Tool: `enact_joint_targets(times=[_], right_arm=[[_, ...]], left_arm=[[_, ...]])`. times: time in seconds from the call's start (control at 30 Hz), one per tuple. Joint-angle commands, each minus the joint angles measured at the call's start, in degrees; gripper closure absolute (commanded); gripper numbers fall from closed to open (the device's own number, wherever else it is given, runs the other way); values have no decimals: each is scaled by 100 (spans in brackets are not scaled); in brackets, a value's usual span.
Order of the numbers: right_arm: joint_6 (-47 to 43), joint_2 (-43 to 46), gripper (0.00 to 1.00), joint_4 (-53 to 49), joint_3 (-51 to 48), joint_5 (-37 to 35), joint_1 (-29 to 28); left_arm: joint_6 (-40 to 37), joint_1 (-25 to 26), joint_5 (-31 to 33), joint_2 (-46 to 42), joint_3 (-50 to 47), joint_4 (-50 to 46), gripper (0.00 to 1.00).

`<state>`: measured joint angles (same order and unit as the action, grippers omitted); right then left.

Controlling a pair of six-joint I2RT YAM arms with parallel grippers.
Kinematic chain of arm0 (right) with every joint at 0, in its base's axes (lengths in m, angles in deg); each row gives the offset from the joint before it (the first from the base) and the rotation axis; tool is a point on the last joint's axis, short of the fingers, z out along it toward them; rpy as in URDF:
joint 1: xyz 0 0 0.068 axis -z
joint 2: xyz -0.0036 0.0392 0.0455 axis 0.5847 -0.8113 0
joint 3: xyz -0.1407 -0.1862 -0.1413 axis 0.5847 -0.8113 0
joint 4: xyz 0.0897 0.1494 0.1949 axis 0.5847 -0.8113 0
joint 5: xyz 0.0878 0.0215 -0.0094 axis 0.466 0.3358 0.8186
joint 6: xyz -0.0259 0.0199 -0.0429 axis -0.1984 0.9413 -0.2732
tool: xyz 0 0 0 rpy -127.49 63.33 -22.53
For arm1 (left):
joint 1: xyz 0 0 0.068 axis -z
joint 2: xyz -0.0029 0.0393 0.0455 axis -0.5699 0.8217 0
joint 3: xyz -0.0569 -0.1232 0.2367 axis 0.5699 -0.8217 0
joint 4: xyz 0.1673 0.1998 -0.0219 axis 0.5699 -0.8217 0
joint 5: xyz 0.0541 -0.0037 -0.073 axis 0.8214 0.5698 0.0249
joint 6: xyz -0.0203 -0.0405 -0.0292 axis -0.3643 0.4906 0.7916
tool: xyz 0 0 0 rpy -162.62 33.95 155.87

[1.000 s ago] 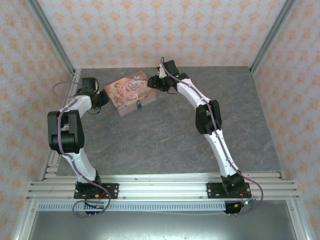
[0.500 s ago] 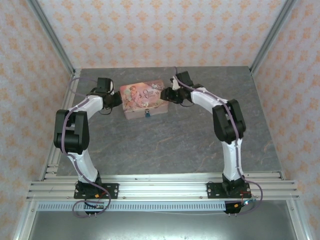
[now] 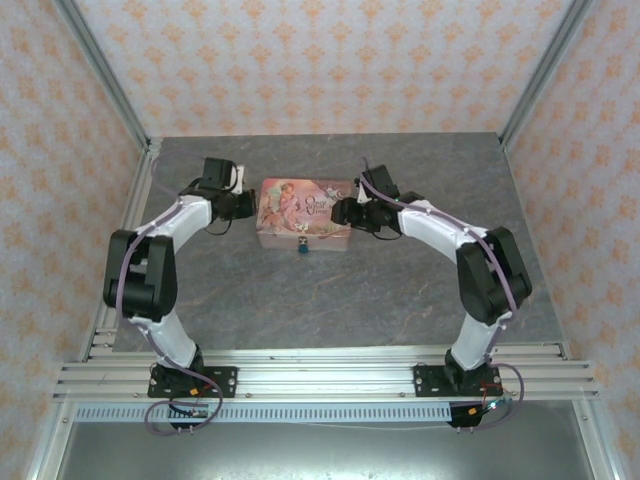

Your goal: Unlock the padlock with the key

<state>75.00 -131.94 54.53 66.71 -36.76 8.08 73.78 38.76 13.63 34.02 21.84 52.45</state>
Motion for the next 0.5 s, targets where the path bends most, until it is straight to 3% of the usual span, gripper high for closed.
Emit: enact_joint_targets(times=[0.0, 0.17, 0.47], right_arm=[[-106, 745, 41, -320, 61, -429, 19], [-194, 1436, 41, -415, -84, -364, 19], [-241, 2118, 41, 164, -221, 1847, -508]], left_arm=[[-601, -225, -362, -859, -241, -371, 100], [-859, -217, -913, -1950, -635, -516, 100], [-997, 272, -3200, -4084, -1933, 629, 100]])
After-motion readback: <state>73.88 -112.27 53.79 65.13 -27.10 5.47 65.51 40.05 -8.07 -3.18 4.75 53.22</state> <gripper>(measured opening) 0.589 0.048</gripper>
